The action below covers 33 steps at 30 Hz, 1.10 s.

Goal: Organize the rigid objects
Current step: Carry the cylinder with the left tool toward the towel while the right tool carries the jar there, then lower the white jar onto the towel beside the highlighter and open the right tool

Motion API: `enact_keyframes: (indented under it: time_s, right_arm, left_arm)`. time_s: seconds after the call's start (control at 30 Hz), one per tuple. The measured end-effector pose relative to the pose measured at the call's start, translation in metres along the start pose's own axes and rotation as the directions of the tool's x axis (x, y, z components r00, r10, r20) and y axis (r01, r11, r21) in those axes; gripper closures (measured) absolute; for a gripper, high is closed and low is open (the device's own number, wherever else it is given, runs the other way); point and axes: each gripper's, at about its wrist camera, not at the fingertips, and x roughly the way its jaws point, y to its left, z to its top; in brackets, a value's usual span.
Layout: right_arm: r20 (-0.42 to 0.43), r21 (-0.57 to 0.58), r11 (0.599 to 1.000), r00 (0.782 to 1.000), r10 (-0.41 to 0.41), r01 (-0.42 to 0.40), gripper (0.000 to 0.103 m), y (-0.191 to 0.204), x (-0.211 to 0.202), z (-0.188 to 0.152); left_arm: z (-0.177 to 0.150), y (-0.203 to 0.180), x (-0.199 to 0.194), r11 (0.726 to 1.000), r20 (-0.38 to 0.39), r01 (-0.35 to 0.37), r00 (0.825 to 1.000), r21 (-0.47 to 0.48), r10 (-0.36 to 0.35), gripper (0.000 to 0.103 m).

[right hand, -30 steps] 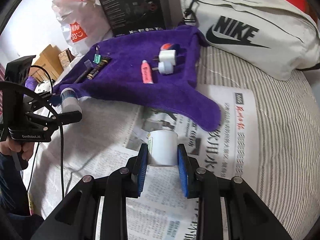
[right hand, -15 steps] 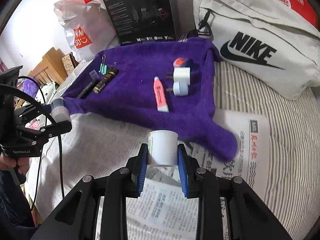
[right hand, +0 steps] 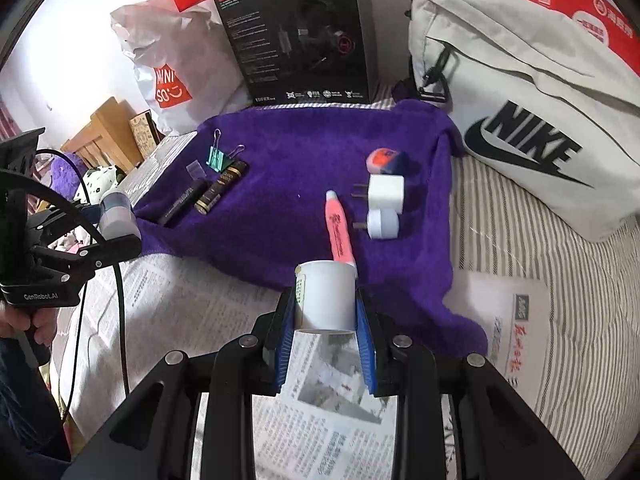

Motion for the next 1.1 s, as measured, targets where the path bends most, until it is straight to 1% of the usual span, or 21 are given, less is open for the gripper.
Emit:
enact_keyframes:
  time_s: [0.23, 0.47, 0.83, 1.1]
  right_arm:
    - [-0.021, -0.043, 0.999, 1.0, -0.005, 0.004, 0.074, 0.007, 0.022, 0.023]
    - [-0.067, -0.052, 0.998, 0.998, 0.018, -0.022, 0.074, 0.015, 0.051, 0.037]
    - [-0.124, -0.072, 0.997, 0.992, -0.009, 0.0, 0.074, 0.022, 0.081, 0.048]
    - [-0.132, -0.094, 0.995, 0.991, -0.024, 0.012, 0.074, 0.026, 0.088, 0.05]
  left_arm:
    - [0.005, 0.019, 0.005, 0.999, -0.009, -0.012, 1.0, -0.033, 0.012, 0.028]
    - [0.008, 0.034, 0.01, 0.999, -0.01, -0.015, 1.0, -0.05, 0.014, 0.028]
    - [0.01, 0.052, 0.016, 0.997, -0.011, -0.005, 1.0, -0.074, 0.004, 0.028]
    - [0.012, 0.059, 0.02, 0.996, -0.017, -0.007, 1.0, -0.084, 0.005, 0.028]
